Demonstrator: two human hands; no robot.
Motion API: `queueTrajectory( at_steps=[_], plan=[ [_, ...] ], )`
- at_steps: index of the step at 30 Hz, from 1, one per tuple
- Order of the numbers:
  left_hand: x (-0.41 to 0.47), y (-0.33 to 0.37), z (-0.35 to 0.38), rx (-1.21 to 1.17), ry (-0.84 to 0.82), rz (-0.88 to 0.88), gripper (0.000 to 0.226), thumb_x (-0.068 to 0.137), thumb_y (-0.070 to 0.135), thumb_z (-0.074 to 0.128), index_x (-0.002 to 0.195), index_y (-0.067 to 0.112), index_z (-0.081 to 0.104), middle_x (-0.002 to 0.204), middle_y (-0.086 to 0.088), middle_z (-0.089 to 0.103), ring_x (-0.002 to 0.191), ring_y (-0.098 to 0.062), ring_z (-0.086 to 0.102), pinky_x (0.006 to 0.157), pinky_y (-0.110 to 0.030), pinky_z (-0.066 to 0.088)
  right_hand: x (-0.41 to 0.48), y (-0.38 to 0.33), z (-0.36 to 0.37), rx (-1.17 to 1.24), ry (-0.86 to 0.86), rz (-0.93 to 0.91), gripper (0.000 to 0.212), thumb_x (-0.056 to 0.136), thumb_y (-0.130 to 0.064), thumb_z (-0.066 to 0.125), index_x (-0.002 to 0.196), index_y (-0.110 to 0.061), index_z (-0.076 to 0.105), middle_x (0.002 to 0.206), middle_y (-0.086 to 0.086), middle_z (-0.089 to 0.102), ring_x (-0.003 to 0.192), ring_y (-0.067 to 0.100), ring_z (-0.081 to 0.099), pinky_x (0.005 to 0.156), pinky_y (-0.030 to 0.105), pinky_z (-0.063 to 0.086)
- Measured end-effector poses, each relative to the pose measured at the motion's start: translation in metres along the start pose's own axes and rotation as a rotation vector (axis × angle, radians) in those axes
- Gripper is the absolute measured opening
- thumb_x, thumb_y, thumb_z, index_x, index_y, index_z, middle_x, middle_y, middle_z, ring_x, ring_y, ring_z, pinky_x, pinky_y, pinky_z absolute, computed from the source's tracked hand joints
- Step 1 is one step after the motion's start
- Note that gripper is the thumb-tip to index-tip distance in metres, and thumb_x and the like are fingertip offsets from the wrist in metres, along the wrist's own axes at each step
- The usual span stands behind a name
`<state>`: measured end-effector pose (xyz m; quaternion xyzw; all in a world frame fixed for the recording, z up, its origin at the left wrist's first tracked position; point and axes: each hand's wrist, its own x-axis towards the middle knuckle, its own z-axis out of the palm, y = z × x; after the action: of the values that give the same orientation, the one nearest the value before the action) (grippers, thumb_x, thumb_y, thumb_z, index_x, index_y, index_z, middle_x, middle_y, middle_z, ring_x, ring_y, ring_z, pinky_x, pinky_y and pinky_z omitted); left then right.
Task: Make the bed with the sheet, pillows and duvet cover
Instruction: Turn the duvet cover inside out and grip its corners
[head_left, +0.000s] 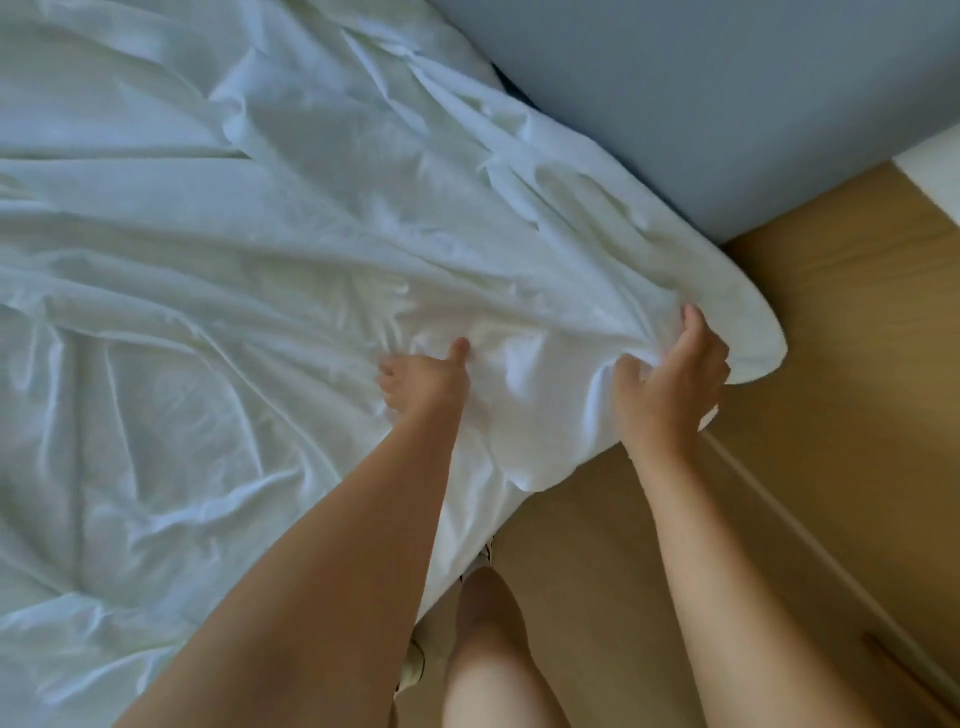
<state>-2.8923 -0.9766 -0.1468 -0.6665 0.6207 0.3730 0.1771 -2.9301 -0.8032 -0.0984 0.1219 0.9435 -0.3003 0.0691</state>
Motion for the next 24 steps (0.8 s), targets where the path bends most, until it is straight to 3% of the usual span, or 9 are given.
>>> queueTrajectory(
  at_steps=[3,5,9,11,15,18,20,22,24],
  plan=[
    [0.008,-0.005,-0.001,0.07,-0.036,0.183,0.047,0.093,0.039,0.053,0.116,-0.001,0.053,0.117,-0.017,0.061,0.109,-0.034,0.057,0.086,-0.035,0.043,-0.022,-0.001,0.013,-0.03,-0.106,-0.061,0.08,0.08,-0.018,0.065,0.147,-0.012,0.022,0.148,0.019,0.024,0.136,0.034,0.021,0.108,0.05,0.02],
    [0.004,-0.009,-0.006,0.071,-0.076,0.237,0.03,0.096,0.031,0.045,0.095,0.003,0.056,0.095,-0.012,0.063,0.093,-0.033,0.058,0.075,-0.035,0.042,-0.033,-0.005,0.02,-0.051,-0.18,-0.085,0.084,0.08,-0.022,0.066,0.149,-0.014,0.017,0.152,0.02,0.015,0.139,0.034,0.014,0.11,0.049,0.016],
    [-0.025,-0.024,-0.046,-0.418,-0.23,0.322,0.022,0.085,0.013,0.051,0.064,0.01,0.045,0.057,0.001,0.043,0.056,-0.014,0.043,0.054,-0.027,0.036,-0.035,-0.014,0.028,-0.072,-0.223,-0.077,0.086,0.08,-0.031,0.067,0.149,-0.018,0.017,0.153,0.02,0.012,0.14,0.034,0.012,0.11,0.051,0.016],
    [-0.037,-0.053,-0.101,-0.591,-0.128,0.396,0.023,0.075,0.016,0.054,0.054,0.017,0.046,0.047,0.011,0.038,0.047,-0.005,0.037,0.047,-0.019,0.032,-0.039,-0.023,0.034,-0.082,-0.29,-0.111,0.087,0.081,-0.036,0.068,0.149,-0.019,0.017,0.153,0.018,0.015,0.14,0.034,0.014,0.109,0.051,0.018],
    [-0.051,-0.114,-0.2,-0.797,0.136,0.409,0.017,0.065,0.029,0.059,0.05,0.026,0.051,0.054,0.008,0.043,0.059,-0.009,0.042,0.061,-0.029,0.035,-0.069,-0.052,0.057,-0.119,-0.57,-0.267,0.079,0.084,-0.04,0.064,0.148,-0.02,0.021,0.154,0.011,0.016,0.141,0.028,0.012,0.113,0.045,0.017],
    [-0.06,-0.11,-0.183,-0.472,-0.115,0.488,0.009,0.085,0.011,0.059,0.078,0.007,0.062,0.086,-0.02,0.058,0.083,-0.033,0.056,0.076,-0.043,0.045,-0.102,-0.084,0.055,0.312,-0.775,-0.141,0.068,0.083,-0.053,0.056,0.143,-0.03,0.031,0.149,-0.006,0.028,0.138,0.009,0.025,0.109,0.03,0.029],
    [-0.073,-0.085,-0.159,-0.406,-0.413,0.501,0.014,0.093,0.008,0.051,0.096,0.0,0.062,0.102,-0.022,0.062,0.099,-0.034,0.06,0.089,-0.044,0.048,-0.114,-0.095,0.042,0.615,-0.928,-0.068,0.063,0.075,-0.064,0.056,0.132,-0.044,0.038,0.136,-0.02,0.045,0.123,-0.005,0.044,0.093,0.014,0.042],
    [-0.08,-0.064,-0.143,-0.521,-0.733,0.432,0.021,0.095,0.01,0.046,0.103,0.007,0.065,0.104,-0.011,0.067,0.105,-0.024,0.063,0.092,-0.035,0.052,-0.112,-0.092,0.031,0.646,-0.974,-0.06,0.054,0.072,-0.069,0.057,0.121,-0.048,0.046,0.12,-0.021,0.058,0.108,-0.006,0.057,0.081,0.011,0.049],
    [-0.078,-0.054,-0.135,-0.621,-0.934,0.346,0.031,0.091,0.008,0.041,0.111,0.007,0.065,0.11,-0.01,0.068,0.108,-0.023,0.062,0.09,-0.032,0.052,-0.094,-0.089,0.023,0.524,-0.85,-0.096,0.025,0.081,-0.055,0.058,0.096,-0.035,0.059,0.091,-0.015,0.067,0.083,-0.002,0.064,0.066,0.013,0.05]
  ],
)
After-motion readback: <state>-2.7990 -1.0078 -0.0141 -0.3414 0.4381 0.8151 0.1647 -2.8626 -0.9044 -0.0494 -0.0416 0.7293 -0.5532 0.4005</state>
